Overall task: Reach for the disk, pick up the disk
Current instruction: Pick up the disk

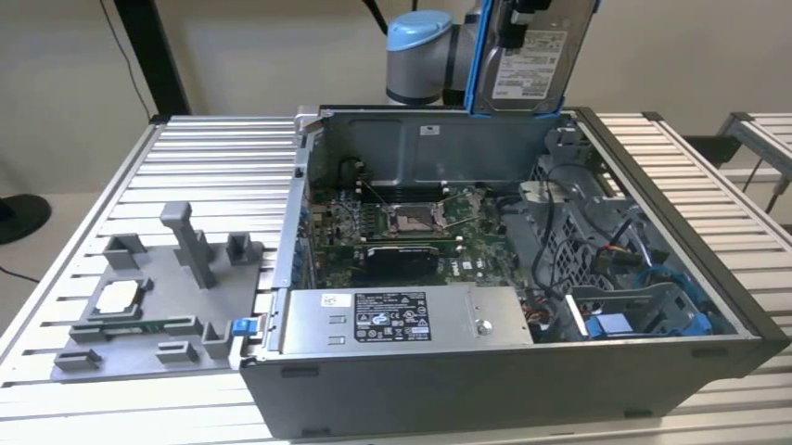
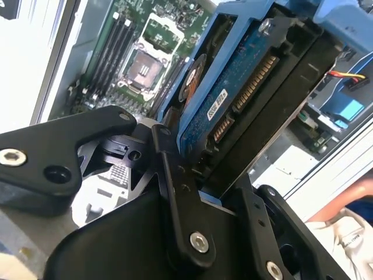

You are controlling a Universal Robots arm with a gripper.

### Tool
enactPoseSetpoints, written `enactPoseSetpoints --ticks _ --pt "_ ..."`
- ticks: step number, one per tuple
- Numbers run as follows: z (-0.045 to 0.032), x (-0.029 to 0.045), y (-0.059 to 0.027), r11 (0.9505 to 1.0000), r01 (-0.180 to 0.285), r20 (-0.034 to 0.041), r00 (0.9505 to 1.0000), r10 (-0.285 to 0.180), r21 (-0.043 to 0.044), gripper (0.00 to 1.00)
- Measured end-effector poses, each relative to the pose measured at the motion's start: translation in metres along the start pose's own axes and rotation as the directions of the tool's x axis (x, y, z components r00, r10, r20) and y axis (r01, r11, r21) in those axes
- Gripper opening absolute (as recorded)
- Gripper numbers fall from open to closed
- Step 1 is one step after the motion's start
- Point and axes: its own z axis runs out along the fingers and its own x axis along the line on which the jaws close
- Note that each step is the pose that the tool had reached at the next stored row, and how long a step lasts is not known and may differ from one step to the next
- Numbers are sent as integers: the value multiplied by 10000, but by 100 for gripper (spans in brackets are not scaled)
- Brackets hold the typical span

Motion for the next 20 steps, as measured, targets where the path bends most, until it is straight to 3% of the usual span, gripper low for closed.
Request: enactPoseSetpoints --ticks 8,20 --pt "-4 -1 -147 10000 0 -1 10000 0 -3 0" --pt "-4 34 -154 10000 0 -1 10000 0 -3 0"
